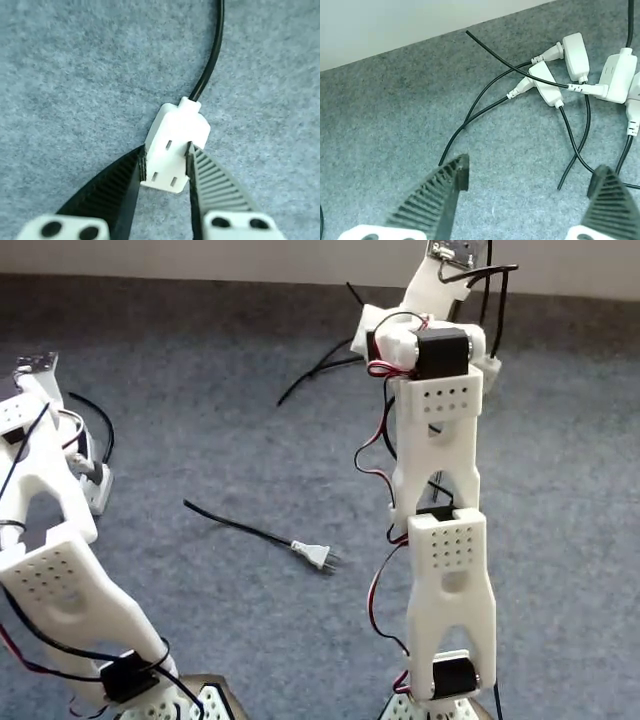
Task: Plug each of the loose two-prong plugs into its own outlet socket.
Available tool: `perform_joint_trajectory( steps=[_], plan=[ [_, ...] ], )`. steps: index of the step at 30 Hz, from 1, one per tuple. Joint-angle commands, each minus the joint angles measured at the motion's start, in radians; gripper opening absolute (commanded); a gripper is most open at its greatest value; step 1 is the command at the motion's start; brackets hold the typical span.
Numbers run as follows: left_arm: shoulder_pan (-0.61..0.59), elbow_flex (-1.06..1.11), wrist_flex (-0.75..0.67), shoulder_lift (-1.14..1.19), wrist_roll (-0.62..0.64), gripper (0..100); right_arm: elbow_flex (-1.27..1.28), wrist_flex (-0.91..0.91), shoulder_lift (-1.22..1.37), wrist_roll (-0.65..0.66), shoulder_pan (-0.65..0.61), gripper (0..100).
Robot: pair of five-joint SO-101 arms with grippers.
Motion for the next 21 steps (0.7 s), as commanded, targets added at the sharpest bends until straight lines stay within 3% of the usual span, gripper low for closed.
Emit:
perform_joint_trajectory(
  steps=[1,6,14,21],
  plan=[
    [-0.001,0.001,0.003,0.012,-0.005,22,-0.117,0.038,-0.071,0.008,-0.010,36.3],
    [-0.001,0.001,0.064,-0.051,-0.006,30,-0.117,0.038,-0.071,0.008,-0.010,36.3],
    [0.033,0.002,0.152,-0.165,-0.006,31,-0.117,0.038,-0.071,0.008,-0.010,36.2],
    [0.053,0.002,0.147,-0.170,-0.006,31,-0.117,0.038,-0.071,0.008,-0.010,36.2]
  ],
)
